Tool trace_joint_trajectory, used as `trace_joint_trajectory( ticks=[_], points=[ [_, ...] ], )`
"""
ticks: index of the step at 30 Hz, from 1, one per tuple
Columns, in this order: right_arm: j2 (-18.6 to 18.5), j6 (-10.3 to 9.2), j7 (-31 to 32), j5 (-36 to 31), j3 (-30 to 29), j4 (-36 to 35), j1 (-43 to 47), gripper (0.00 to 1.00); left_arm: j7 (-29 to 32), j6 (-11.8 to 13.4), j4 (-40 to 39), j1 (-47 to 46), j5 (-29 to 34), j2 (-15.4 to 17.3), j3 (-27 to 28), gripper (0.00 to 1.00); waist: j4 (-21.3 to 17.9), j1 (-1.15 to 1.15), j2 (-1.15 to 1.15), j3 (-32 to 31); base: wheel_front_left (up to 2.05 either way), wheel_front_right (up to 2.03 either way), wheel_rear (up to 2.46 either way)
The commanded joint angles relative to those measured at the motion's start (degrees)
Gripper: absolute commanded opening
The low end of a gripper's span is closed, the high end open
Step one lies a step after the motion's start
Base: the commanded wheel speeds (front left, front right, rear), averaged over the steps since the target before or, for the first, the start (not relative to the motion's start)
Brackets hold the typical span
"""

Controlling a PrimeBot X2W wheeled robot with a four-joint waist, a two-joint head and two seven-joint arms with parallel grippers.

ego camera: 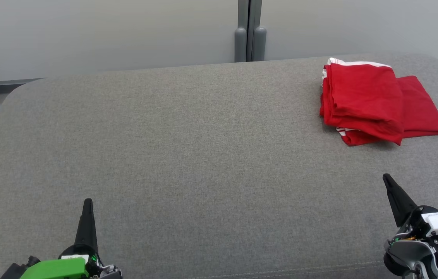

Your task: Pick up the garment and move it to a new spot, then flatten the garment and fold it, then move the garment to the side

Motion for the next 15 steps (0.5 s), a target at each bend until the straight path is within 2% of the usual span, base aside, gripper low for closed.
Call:
trace_joint_trajectory(
  ticks=[1, 15],
  points=[
    [-0.07, 0.02, 0.14, 0.36, -0.17, -0.23, -0.21, 0.00, 0.18, -0.33, -0.07, -0.84, -0.25, 0.03, -0.08, 0.00, 0.00, 0.00, 0.00, 0.00, 0.00, 0.00, 0.00],
    [-0.07, 0.02, 0.14, 0.37, -0.15, -0.23, -0.20, 0.00, 0.18, -0.32, -0.07, -0.83, -0.26, 0.03, -0.09, 0.00, 0.00, 0.00, 0.00, 0.00, 0.00, 0.00, 0.00]
  ],
)
